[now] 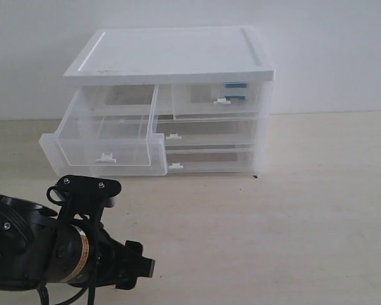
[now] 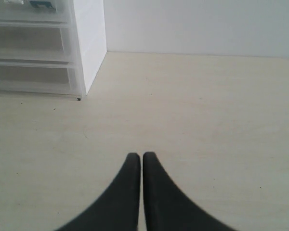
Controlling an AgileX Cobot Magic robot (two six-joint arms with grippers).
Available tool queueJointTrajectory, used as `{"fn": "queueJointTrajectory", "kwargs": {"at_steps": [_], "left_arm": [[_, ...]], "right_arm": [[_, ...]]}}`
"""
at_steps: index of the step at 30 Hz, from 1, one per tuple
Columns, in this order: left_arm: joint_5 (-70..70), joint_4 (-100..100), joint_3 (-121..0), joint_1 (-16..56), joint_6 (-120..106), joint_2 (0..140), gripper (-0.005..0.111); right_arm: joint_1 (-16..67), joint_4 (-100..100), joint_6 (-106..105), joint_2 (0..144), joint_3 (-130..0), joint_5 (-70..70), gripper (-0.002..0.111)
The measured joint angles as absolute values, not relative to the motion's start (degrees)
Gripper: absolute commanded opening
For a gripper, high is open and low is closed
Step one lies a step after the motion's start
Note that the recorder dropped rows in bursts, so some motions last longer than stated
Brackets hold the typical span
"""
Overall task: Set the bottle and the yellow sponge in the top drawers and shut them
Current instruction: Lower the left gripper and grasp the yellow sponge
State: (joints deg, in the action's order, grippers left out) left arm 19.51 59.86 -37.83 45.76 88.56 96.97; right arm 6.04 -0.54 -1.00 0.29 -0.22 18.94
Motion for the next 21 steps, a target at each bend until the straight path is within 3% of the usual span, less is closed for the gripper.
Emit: {"fn": "queueJointTrajectory", "kwargs": {"at_steps": [21], "left_arm": [[20.2,60.4,-40.4,45.8,88.8,98.5,0.072]], "right_arm": [[6.0,-0.5,-1.0,0.3,-0.2,18.9,0.0]]}}
